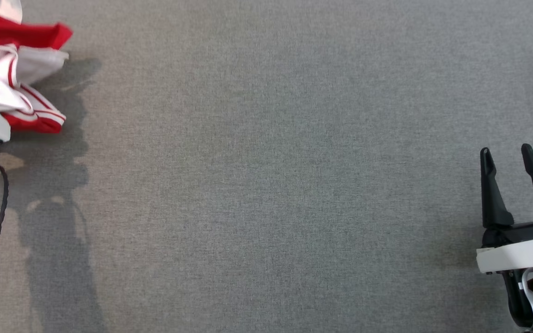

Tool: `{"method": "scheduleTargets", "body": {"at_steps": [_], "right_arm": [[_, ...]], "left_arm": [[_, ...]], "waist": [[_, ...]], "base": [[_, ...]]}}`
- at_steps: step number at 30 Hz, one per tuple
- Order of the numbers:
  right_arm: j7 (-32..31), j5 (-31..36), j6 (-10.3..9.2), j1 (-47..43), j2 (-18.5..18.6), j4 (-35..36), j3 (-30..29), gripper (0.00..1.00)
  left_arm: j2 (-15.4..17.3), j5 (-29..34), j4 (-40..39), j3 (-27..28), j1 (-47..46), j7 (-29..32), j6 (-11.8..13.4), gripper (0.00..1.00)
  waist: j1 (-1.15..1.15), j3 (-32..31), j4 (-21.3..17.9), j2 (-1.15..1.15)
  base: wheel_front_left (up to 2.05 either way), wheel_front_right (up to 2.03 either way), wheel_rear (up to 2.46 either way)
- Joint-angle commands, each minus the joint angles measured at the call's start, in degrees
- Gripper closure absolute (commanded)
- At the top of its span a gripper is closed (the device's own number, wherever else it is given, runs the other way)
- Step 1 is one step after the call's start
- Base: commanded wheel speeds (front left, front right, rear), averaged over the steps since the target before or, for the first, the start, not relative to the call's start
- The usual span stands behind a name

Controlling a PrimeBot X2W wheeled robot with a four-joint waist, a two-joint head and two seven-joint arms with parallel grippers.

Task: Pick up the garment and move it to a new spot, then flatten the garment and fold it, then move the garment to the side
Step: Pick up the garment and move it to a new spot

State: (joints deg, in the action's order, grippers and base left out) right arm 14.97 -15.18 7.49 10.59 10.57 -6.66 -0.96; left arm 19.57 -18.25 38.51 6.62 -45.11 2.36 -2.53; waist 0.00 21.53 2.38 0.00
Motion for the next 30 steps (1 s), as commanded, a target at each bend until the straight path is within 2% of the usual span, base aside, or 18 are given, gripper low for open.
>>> {"method": "scheduleTargets", "body": {"at_steps": [1, 9, 17, 25, 30], "right_arm": [[0.3, -0.4, 0.01, -0.2, -0.3, -0.6, -0.1, 0.00], [0.3, -0.6, 0.01, -0.5, -3.3, -2.6, 0.4, 0.00], [0.3, -1.5, 0.01, -1.0, -5.7, -3.9, 1.1, 0.00], [0.3, -2.0, 0.01, -1.8, -6.8, -4.6, 0.6, 0.00], [0.3, -2.0, 0.01, -2.5, -7.1, -4.8, 0.5, 0.00]], "left_arm": [[-0.2, 0.0, -1.4, -0.5, -1.5, -1.2, -0.5, 1.00], [-1.7, 0.9, -9.6, -5.4, -6.3, -3.1, -3.1, 1.00], [-6.8, 0.6, -17.0, -12.7, -9.8, -0.5, -4.2, 1.00], [-12.5, -0.2, -17.4, -18.0, -7.6, -0.9, -4.2, 1.00], [-14.3, -0.8, -16.9, -20.5, -4.6, -1.8, -4.1, 1.00]], "waist": [[0.00, -1.6, -0.1, 0.00], [0.00, -5.4, -3.5, 0.00], [0.00, -7.1, -11.0, 0.00], [0.00, -7.8, -17.6, 0.00], [0.00, -8.0, -19.2, 0.00]], "base": [[0.00, 0.00, 0.00], [0.00, 0.00, 0.00], [0.00, 0.00, 0.00], [0.00, 0.00, 0.00], [0.00, 0.00, 0.00]]}}
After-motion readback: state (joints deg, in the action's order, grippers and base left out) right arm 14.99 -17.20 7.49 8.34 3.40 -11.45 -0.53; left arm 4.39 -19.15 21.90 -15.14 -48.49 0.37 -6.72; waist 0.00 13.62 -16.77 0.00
